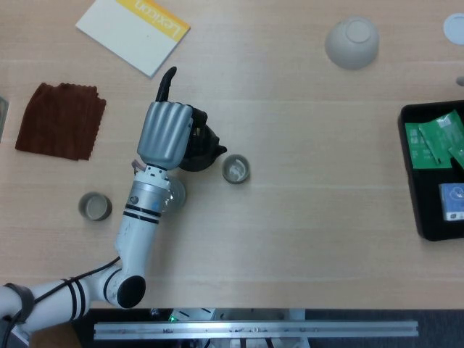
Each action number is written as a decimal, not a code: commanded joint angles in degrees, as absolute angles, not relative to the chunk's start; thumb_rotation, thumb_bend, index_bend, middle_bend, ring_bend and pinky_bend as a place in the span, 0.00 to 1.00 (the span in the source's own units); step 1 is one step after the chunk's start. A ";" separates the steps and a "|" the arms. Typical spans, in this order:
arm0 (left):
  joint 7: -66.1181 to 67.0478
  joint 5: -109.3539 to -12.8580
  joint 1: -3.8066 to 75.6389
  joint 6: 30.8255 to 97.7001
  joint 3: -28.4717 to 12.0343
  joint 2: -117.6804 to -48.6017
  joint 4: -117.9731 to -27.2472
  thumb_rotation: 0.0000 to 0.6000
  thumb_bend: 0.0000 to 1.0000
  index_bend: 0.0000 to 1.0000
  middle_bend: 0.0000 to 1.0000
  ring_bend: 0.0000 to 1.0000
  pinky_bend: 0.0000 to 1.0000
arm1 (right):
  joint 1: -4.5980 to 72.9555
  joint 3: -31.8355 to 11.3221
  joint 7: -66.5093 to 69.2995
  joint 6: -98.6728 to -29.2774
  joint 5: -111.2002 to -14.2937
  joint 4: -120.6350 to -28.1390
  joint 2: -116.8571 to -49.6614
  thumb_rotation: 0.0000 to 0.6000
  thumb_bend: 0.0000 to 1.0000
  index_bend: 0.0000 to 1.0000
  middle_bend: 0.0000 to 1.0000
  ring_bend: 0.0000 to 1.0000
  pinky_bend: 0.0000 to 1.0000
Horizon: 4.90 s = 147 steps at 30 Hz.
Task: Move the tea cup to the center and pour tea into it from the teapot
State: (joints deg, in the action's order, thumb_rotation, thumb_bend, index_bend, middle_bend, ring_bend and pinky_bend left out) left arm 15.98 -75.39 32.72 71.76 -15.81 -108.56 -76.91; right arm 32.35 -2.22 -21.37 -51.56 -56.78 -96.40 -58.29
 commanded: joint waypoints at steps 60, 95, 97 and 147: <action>2.29 -70.76 32.89 68.30 -15.95 -114.53 -53.41 1.00 0.18 0.80 0.87 0.66 0.03 | 28.80 -2.11 -17.43 -53.50 -60.89 -98.47 -56.17 1.00 0.28 0.15 0.16 0.04 0.09; 11.27 -68.45 31.42 66.60 -15.10 -105.74 -69.75 0.60 0.18 0.26 0.29 0.12 0.03 | 28.08 -3.31 -15.19 -54.28 -61.10 -98.64 -55.42 1.00 0.28 0.15 0.16 0.04 0.09; 12.20 -69.52 31.31 67.01 -14.49 -103.93 -72.29 0.60 0.18 0.26 0.27 0.11 0.03 | 27.84 -3.35 -14.89 -54.51 -61.11 -98.77 -55.19 1.00 0.28 0.15 0.16 0.04 0.09; 14.95 -84.67 7.35 91.68 -0.19 -71.79 -101.56 1.00 0.18 0.31 0.27 0.11 0.03 | 2.84 0.18 -1.32 -85.99 -80.81 -89.22 -60.04 1.00 0.28 0.16 0.17 0.04 0.09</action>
